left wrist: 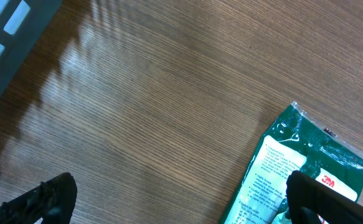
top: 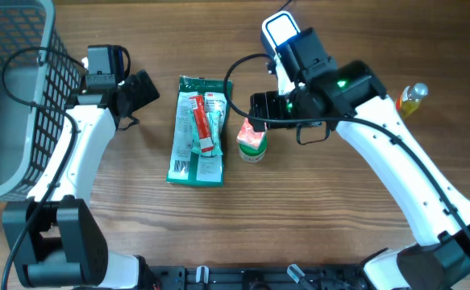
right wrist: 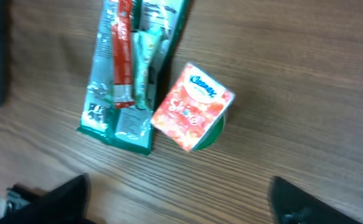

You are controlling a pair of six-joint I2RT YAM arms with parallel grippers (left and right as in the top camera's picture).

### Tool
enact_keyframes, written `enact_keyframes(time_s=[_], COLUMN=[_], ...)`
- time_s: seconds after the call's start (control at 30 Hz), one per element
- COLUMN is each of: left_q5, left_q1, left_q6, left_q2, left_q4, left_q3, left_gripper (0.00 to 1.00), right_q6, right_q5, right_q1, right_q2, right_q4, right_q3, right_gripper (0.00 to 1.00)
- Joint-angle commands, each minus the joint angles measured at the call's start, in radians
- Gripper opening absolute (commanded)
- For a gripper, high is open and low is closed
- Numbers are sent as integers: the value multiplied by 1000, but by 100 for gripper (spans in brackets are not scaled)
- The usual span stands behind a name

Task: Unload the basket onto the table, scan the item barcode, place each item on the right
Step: 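Return the right gripper toward the Kleenex pack on the green jar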

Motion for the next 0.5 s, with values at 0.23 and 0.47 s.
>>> enact_keyframes(time_s=[0.23,0.47], left_q5=[5,5], left_q1=[3,3], left_q6=[5,5], left_q2=[-12,-12], left_q4=[0,0], left_q3=[13,13], left_gripper=[100,100], right_q6=[43,35], right_q5=[28,32], right_q1=[1,1], right_q2=[8,8], right_q4=[111,114], right_q3=[-175,-175], right_gripper=[85,75])
